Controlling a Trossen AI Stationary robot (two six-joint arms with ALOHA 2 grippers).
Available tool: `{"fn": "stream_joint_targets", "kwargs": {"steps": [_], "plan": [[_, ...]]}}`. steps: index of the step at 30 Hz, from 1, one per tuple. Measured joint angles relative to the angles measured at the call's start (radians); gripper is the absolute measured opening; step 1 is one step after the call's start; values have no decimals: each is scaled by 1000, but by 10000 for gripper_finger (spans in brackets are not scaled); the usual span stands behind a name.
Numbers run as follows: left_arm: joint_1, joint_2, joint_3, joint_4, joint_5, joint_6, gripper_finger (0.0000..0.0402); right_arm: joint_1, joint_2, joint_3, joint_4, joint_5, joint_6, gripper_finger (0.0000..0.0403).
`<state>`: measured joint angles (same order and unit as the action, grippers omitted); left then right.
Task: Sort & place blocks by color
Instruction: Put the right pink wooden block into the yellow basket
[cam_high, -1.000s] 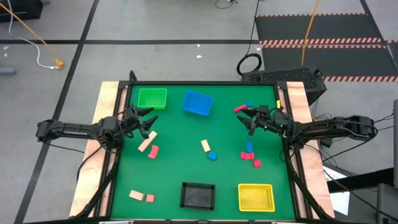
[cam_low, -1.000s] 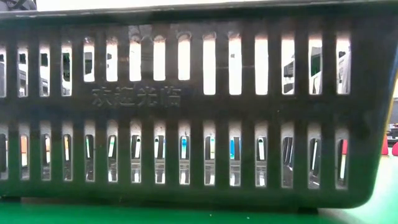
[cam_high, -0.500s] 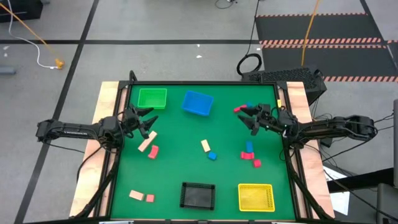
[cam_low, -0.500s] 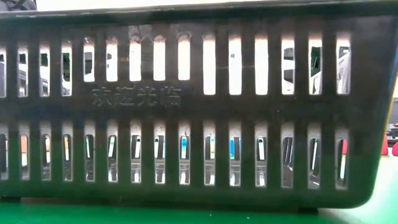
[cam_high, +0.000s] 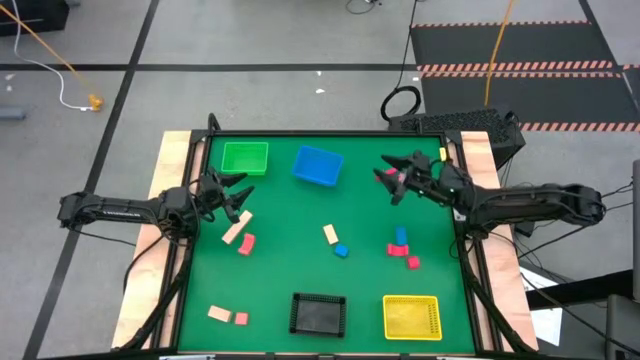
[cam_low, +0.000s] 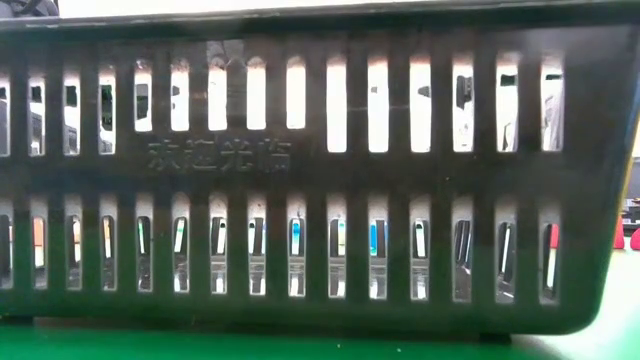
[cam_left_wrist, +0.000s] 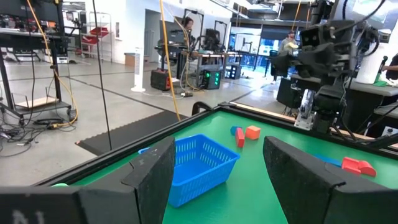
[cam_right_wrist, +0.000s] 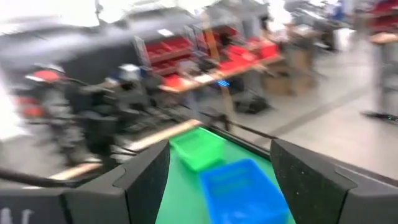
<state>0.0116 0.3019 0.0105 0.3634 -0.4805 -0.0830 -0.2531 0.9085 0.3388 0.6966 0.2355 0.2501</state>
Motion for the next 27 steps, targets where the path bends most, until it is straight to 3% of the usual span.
{"fn": "stream_joint_targets", "kwargs": {"steps": [6, 10, 16, 27], "plan": [[0, 0, 0, 0, 0, 0, 244, 0, 3, 213, -465, 272, 135, 267], [0, 0, 0, 0, 0, 0, 244, 0, 3, 287, -655, 397, 292, 267], [0, 0, 0, 0, 0, 0, 244, -1, 34, 291, -715, 418, 476, 267], [0, 0, 0, 0, 0, 0, 244, -25, 242, 290, -919, 416, 773, 267]]}}
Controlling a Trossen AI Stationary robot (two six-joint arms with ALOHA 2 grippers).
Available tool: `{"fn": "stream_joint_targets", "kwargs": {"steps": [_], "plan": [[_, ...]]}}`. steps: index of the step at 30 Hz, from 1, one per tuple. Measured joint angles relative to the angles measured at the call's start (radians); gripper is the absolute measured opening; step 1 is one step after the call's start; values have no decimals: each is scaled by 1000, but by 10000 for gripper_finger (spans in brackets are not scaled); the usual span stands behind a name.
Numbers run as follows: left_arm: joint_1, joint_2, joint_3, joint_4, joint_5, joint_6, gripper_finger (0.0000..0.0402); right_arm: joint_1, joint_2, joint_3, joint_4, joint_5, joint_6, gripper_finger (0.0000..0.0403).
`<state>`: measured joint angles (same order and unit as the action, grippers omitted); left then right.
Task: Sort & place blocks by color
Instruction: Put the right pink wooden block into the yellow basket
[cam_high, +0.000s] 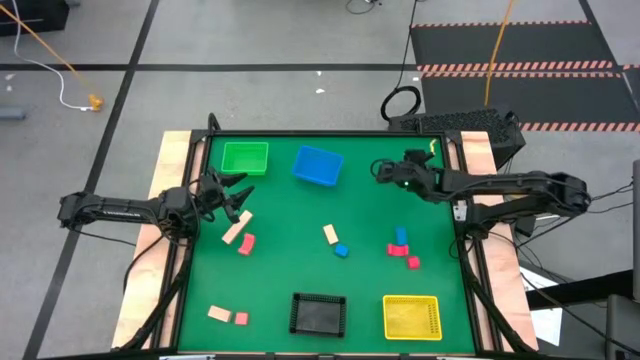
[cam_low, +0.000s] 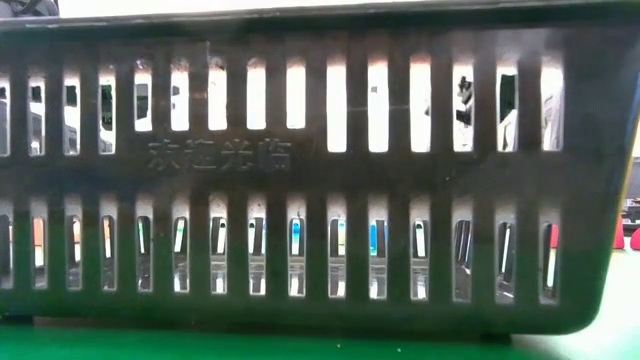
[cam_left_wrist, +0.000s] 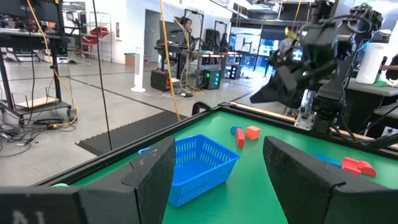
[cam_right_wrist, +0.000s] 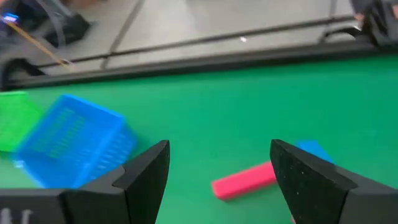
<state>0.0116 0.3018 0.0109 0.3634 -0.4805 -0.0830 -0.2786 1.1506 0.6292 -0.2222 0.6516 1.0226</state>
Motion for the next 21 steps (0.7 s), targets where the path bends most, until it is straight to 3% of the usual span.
{"fn": "stream_joint_targets", "kwargs": {"steps": [5, 10, 21], "plan": [[0, 0, 0, 0, 0, 0, 244, -34, 54, 0, -95, -13, 71, 267], [0, 0, 0, 0, 0, 0, 244, -71, 89, 0, -198, -100, 154, 267], [0, 0, 0, 0, 0, 0, 244, -89, 198, 0, -216, -106, 222, 267]]}}
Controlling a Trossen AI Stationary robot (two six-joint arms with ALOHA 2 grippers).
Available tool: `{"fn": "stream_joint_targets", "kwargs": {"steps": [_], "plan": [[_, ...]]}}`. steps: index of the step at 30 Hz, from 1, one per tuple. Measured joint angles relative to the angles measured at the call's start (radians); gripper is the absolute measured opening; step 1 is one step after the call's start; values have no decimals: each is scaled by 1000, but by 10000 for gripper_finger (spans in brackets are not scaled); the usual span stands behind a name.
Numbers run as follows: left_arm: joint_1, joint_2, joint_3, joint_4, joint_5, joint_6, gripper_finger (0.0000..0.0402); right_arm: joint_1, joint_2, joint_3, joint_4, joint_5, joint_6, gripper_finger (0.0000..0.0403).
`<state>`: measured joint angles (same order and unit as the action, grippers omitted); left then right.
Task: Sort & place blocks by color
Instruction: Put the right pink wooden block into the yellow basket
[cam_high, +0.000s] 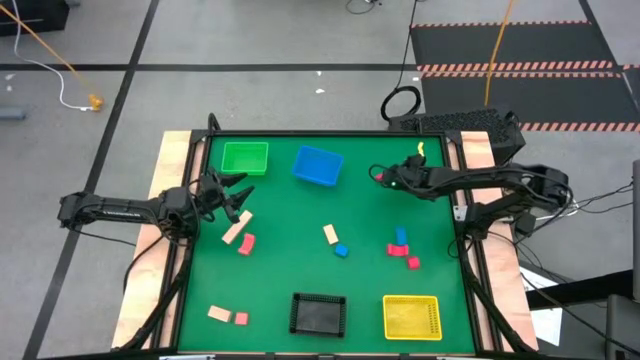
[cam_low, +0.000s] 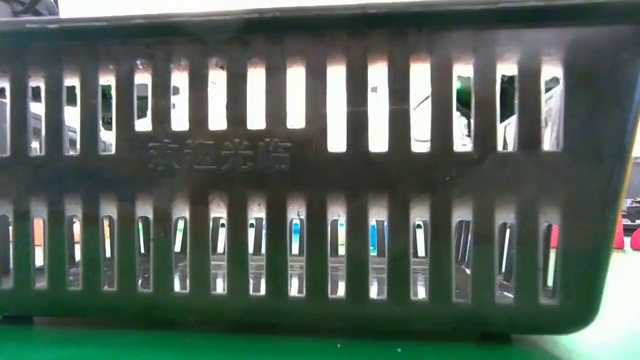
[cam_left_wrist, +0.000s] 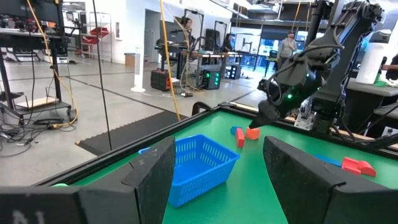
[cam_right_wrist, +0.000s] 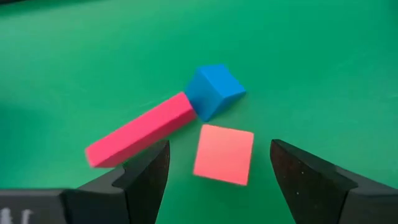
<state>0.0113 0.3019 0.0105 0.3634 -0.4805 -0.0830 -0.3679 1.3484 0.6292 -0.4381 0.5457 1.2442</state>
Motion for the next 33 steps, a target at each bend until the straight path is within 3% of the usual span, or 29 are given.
{"fn": "stream_joint_targets", "kwargs": {"steps": [11, 20, 29, 33], "plan": [[0, 0, 0, 0, 0, 0, 244, 0, 108, 0, 8, 13, -2, 248], [0, 0, 0, 0, 0, 0, 244, 0, 152, 0, 26, 36, -9, 115], [0, 0, 0, 0, 0, 0, 244, 0, 135, -1, 48, 22, -58, 116], [0, 0, 0, 0, 0, 0, 244, 3, 87, -1, 54, -51, -135, 116]]}}
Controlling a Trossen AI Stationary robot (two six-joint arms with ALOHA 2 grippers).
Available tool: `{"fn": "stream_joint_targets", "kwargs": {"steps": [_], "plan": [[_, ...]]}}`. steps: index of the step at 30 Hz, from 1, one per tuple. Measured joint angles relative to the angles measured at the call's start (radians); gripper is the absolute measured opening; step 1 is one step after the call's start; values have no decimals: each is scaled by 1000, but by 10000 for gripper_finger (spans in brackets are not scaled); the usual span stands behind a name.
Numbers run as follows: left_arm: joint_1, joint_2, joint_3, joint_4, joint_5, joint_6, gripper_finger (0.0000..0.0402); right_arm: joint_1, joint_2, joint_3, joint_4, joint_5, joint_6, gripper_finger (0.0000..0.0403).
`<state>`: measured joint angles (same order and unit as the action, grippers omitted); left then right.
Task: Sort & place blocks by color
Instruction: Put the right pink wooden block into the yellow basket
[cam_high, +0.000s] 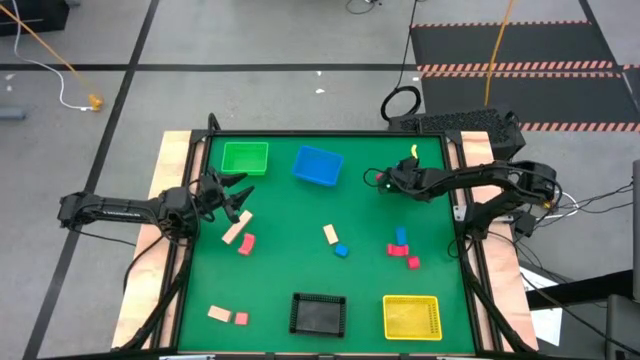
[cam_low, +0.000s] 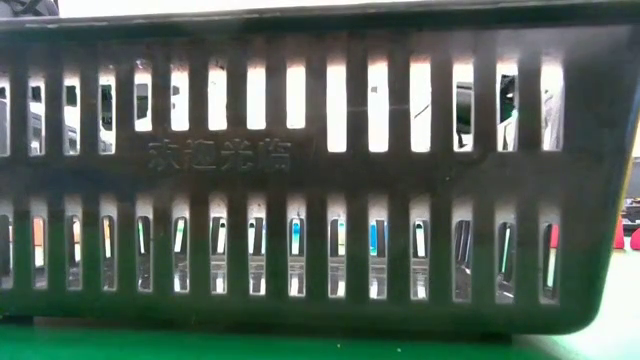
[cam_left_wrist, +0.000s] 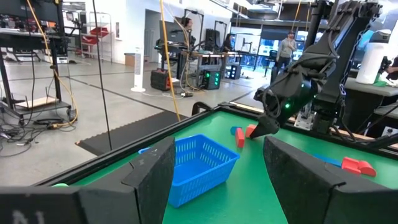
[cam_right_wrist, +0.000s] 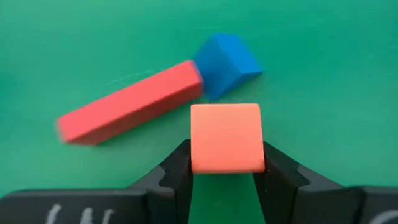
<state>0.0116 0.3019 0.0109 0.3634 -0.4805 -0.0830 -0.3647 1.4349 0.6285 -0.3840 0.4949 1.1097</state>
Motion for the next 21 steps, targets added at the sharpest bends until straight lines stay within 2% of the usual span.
{"fn": "stream_joint_targets", "kwargs": {"steps": [5, 10, 14, 17, 21], "plan": [[0, 0, 0, 0, 0, 0, 244, 23, -108, 0, -6, -139, -124, 116], [0, 0, 0, 0, 0, 0, 244, 82, -227, 0, 6, -340, -144, 116], [0, 0, 0, 0, 0, 0, 244, 182, -280, 0, 35, -499, -29, 116], [0, 0, 0, 0, 0, 0, 244, 292, -298, 0, 142, -600, 99, 116], [0, 0, 0, 0, 0, 0, 244, 439, -318, 0, 341, -638, 266, 116]]}}
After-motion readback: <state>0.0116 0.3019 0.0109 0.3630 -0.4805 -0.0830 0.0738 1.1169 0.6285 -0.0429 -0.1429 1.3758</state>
